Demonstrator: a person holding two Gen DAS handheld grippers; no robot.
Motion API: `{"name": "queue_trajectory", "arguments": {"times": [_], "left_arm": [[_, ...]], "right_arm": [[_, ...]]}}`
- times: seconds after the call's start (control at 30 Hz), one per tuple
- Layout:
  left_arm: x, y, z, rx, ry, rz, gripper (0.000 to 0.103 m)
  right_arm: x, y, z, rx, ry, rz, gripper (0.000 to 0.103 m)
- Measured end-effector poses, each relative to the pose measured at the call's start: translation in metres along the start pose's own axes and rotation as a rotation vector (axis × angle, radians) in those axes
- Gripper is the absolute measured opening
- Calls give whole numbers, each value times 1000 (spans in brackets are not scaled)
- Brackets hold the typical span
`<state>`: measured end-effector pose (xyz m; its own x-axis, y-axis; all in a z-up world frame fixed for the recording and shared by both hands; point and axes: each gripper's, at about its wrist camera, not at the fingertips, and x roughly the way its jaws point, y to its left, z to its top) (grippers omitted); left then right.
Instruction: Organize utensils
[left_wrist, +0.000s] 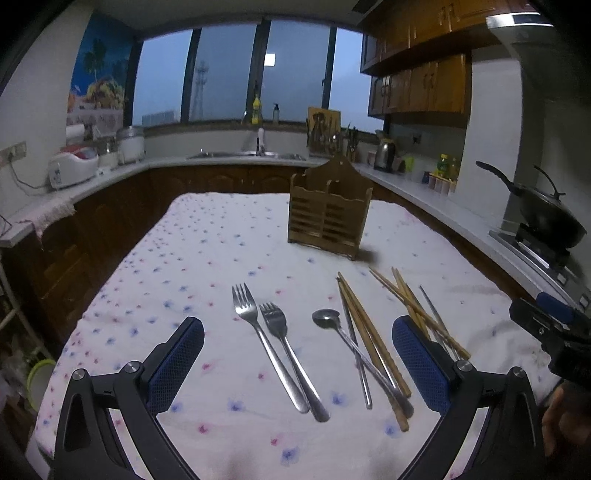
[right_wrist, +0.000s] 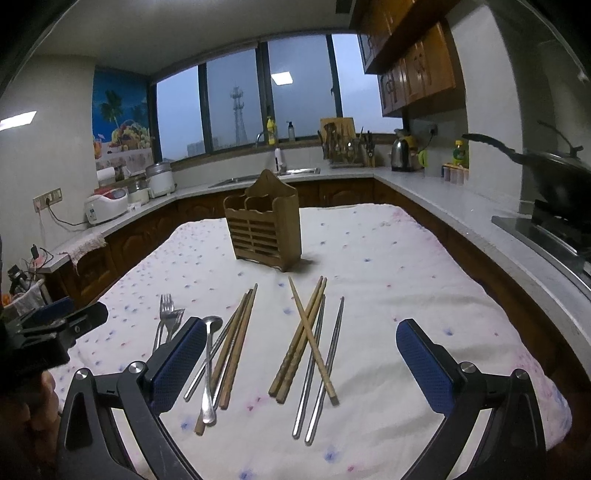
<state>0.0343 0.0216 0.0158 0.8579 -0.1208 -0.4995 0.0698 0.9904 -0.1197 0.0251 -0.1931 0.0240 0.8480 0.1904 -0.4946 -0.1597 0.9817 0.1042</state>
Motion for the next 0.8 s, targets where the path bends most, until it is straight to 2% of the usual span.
{"name": "queue_trajectory", "arguments": {"times": [0.17, 0.3, 0.43, 0.47, 0.53, 0.7, 0.8], "left_arm": [[24, 5, 27, -2, 51, -6, 101], [47, 4, 45, 9, 101, -35, 94], [77, 1, 62, 28, 175, -83, 75], [83, -1, 65, 34, 190, -90, 72], [100, -5, 73, 42, 235, -126, 66], [146, -13, 86, 39, 381, -225, 51], [172, -18, 90, 62, 442, -246, 43]], "right_arm": [[25, -9, 17, 29, 68, 69, 102], [55, -19, 29, 77, 146, 133, 98], [85, -26, 38, 110, 219, 167, 77], [95, -28, 41, 118, 240, 180, 70], [110, -29, 47, 127, 264, 202, 62], [151, -26, 56, 119, 343, 253, 50], [176, -26, 55, 118, 404, 280, 41]]}}
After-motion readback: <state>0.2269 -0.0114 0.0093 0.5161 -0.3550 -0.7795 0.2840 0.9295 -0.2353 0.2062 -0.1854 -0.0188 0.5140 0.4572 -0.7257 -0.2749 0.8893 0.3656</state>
